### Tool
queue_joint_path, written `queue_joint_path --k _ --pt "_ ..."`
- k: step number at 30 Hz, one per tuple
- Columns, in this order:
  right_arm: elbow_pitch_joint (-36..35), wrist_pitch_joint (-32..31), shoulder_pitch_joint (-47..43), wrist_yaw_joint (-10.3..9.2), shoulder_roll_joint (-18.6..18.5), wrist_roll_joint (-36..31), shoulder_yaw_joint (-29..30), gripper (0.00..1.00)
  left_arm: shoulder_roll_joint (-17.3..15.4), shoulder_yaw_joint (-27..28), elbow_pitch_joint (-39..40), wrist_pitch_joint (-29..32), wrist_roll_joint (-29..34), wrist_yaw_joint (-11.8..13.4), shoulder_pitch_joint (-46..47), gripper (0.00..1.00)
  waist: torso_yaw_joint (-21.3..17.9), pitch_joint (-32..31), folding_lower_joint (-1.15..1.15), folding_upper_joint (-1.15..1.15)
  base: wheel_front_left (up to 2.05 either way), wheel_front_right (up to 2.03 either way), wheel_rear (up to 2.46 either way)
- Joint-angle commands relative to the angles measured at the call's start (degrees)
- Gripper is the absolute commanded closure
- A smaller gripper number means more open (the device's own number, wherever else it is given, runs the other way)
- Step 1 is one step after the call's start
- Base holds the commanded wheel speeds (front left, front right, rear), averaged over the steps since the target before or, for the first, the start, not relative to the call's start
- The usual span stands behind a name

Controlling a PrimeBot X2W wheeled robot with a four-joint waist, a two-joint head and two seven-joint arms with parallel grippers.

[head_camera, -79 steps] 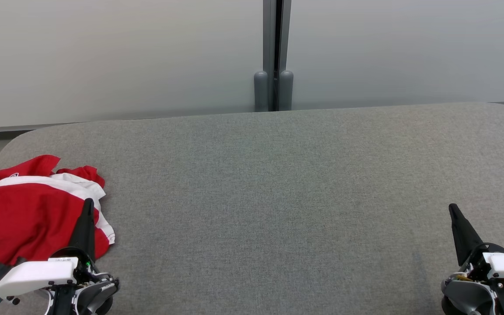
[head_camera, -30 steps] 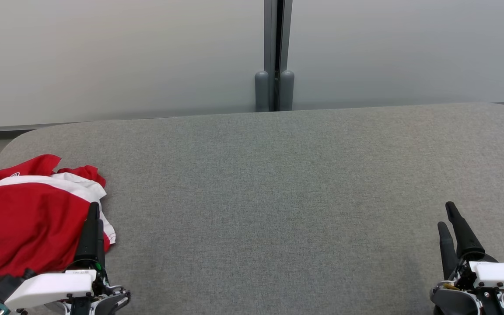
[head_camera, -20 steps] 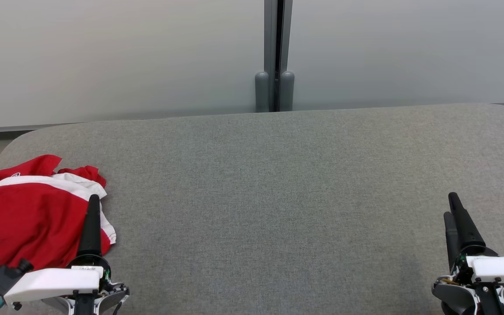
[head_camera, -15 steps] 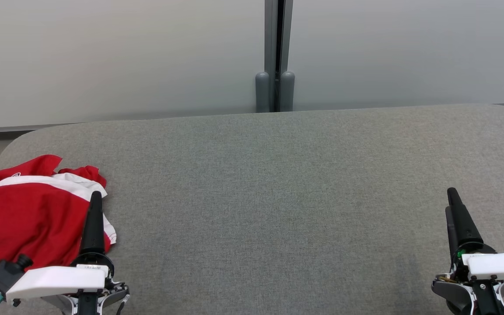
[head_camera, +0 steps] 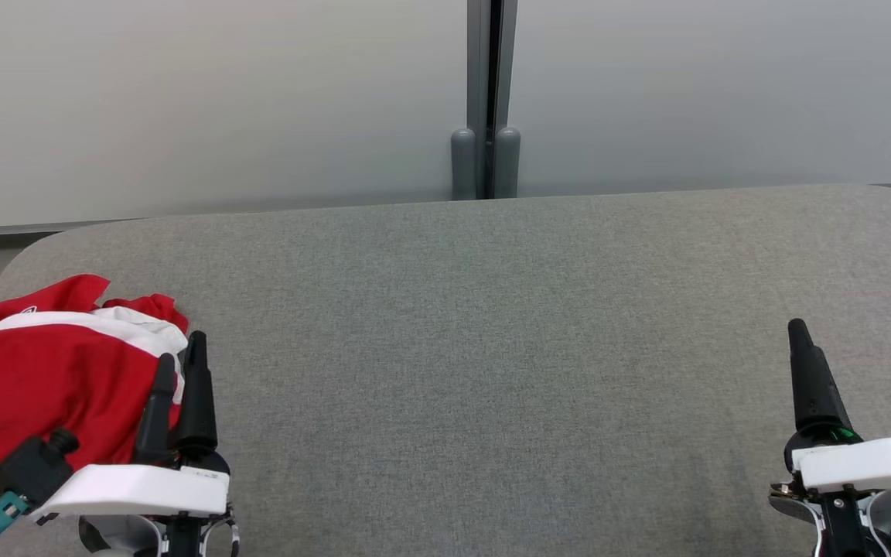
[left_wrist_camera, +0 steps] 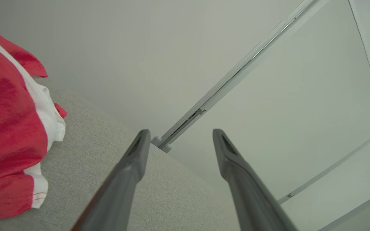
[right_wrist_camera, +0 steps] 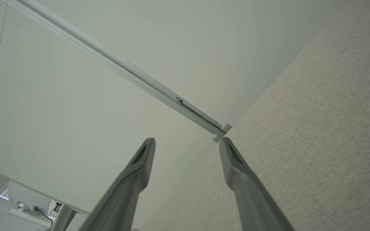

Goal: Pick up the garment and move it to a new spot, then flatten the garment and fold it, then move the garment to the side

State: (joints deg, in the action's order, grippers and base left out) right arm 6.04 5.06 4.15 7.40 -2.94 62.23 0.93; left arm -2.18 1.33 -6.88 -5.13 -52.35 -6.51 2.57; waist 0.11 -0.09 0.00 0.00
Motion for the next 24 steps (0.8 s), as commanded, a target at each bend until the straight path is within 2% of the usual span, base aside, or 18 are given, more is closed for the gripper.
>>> queue_joint_path --k 1,11,16,24 --pt "-1.02 0.71 1.14 0.07 -0.69 -2.8 -0.21 0.0 -0.42 -0.39 0.91 -0.61 3.0 0.25 0.57 0.0 -0.03 0.0 0.0 0.0 0.0 0.0 0.0" --pt "0.54 2.39 1.36 0.09 -1.64 -17.65 -1.07 0.0 -0.5 -1.6 -0.07 -2.29 16.05 2.33 0.25 0.0 -0.12 -0.11 0.0 0.0 0.0 0.0 0.0" --pt "0.89 3.21 1.47 0.09 -2.11 -24.71 -1.98 0.0 -0.56 -1.98 -0.06 -3.12 20.82 3.12 0.06 0.0 -0.2 -0.19 0.0 0.0 0.0 0.0 0.0" --pt "2.32 4.41 1.9 0.1 -2.23 -32.26 -2.78 0.0 -0.79 -2.43 -0.41 -4.32 26.65 3.85 -0.14 0.0 -0.15 -0.18 0.0 0.0 0.0 0.0 0.0"
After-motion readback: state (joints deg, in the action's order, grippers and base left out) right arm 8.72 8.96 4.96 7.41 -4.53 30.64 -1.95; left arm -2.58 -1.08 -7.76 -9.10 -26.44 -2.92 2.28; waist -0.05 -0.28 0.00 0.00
